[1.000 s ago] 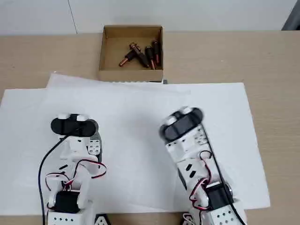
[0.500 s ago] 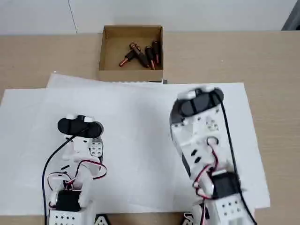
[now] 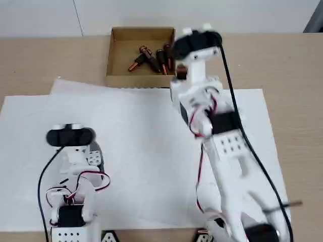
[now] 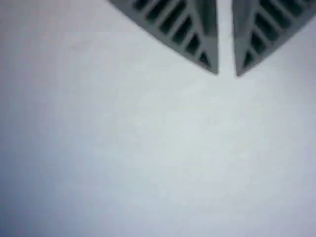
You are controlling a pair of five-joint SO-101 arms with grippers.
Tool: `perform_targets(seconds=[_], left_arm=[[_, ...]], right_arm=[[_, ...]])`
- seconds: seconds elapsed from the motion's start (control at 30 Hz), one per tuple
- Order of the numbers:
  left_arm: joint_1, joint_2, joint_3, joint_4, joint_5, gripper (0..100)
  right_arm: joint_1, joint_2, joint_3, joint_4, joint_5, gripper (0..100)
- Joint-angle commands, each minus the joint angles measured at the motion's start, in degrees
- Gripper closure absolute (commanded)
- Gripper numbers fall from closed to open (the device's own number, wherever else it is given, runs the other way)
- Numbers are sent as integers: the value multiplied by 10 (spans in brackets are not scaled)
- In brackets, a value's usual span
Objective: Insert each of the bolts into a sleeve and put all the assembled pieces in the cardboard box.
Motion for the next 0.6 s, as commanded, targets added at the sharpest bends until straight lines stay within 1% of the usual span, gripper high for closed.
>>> perform_targets(seconds=[0.0,0.07,0.3,0.43,0.57], left_arm=[[-23,-5,-3,2,25,994],[-25,-5,-3,2,30,994],[-24,-5,-3,2,27,994],[-23,-5,-3,2,-4,994],[6,-5,-3,2,-39,994]], right_arm=[[7,75,-127,-2,-4,995],[7,124,-179,-7,15,995],[3,284,-316,-69,121,995],[3,365,-375,-95,187,995],[1,436,-436,-116,229,995]])
